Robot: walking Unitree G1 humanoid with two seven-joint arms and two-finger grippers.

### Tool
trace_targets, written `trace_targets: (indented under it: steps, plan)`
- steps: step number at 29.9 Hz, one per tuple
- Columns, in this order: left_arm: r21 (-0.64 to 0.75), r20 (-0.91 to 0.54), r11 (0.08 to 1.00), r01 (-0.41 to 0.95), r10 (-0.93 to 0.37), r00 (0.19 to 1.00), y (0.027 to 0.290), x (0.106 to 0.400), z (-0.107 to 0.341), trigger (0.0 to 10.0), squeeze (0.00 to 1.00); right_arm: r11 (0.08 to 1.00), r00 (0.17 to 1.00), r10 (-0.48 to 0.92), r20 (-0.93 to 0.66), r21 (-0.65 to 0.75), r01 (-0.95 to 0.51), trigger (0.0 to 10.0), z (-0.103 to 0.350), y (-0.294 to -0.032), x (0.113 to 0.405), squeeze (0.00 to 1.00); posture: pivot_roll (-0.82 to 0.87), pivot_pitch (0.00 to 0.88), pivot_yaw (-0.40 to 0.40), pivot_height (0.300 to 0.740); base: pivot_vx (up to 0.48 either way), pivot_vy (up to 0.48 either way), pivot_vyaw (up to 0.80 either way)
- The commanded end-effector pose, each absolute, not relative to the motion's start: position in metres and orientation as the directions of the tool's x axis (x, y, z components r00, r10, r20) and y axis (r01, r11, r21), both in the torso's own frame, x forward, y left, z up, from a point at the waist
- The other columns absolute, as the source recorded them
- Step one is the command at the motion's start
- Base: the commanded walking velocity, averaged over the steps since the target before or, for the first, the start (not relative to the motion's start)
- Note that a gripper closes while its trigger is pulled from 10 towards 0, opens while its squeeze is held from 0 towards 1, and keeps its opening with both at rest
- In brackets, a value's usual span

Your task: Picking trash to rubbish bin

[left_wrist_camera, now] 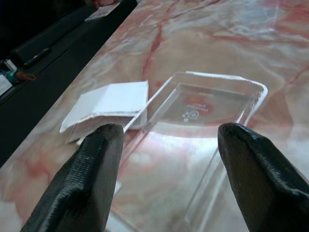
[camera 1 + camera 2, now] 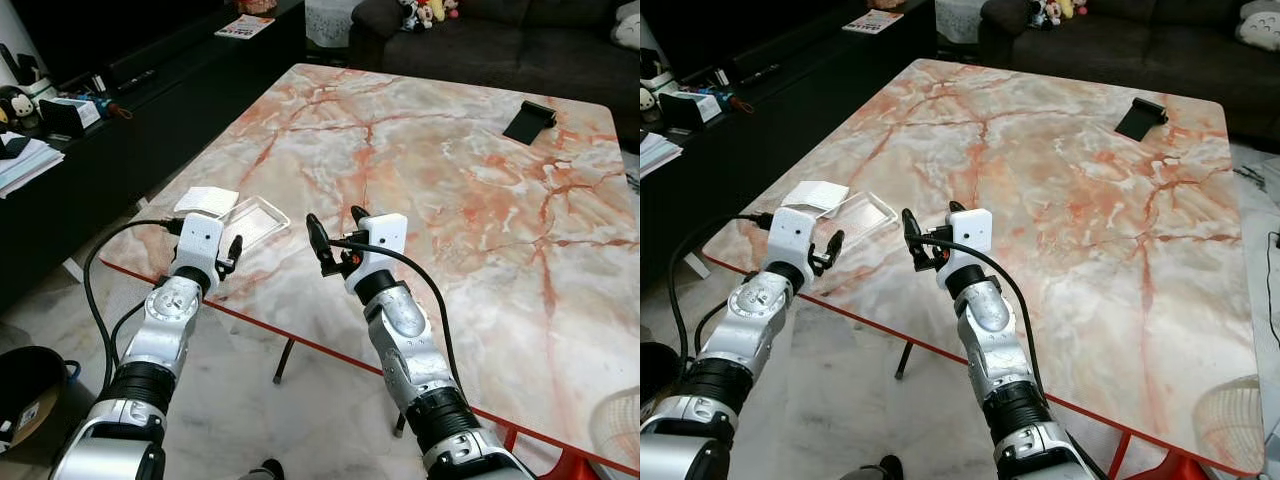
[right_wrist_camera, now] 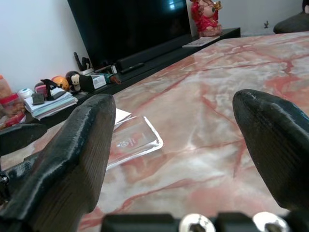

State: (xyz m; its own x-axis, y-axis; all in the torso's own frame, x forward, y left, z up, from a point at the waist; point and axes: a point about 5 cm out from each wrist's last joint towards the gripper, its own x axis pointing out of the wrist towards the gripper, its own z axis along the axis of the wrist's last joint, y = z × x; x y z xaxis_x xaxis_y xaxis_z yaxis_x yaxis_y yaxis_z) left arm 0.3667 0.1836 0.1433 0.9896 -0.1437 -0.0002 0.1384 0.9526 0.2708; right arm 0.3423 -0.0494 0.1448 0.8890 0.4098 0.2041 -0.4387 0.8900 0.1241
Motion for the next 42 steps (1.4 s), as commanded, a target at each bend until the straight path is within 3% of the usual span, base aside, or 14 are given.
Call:
trace_targets:
  steps: [1, 8, 24, 42]
  plan:
    - [0.279, -0.017, 0.946, 0.163, -0.165, 0.986, 0.185, 0.369, 0.143, 10.0, 0.00, 0.875, 0.877, 0.426, 0.222, 0.145, -0.462, 10.0, 0.150, -0.038, 0.341, 0.00, 0.13, 0.151, 0.036, 0.740, 0.000, 0.000, 0.00]
    - [0.248, -0.069, 0.931, 0.270, -0.261, 0.963, 0.179, 0.368, 0.135, 10.0, 0.00, 0.874, 0.877, 0.429, 0.216, 0.143, -0.463, 10.0, 0.148, -0.039, 0.339, 0.00, 0.13, 0.155, 0.033, 0.740, 0.000, 0.000, 0.00]
    - [0.138, -0.137, 0.940, 0.312, -0.294, 0.946, 0.176, 0.355, 0.107, 10.0, 0.00, 0.873, 0.875, 0.434, 0.212, 0.142, -0.467, 10.0, 0.146, -0.038, 0.338, 0.00, 0.13, 0.158, 0.033, 0.740, 0.000, 0.000, 0.00]
    - [0.119, -0.071, 0.976, 0.184, -0.176, 0.982, 0.190, 0.363, 0.125, 10.0, 0.00, 0.874, 0.878, 0.435, 0.202, 0.143, -0.465, 10.0, 0.144, -0.040, 0.338, 0.00, 0.13, 0.159, 0.031, 0.740, 0.000, 0.000, 0.00]
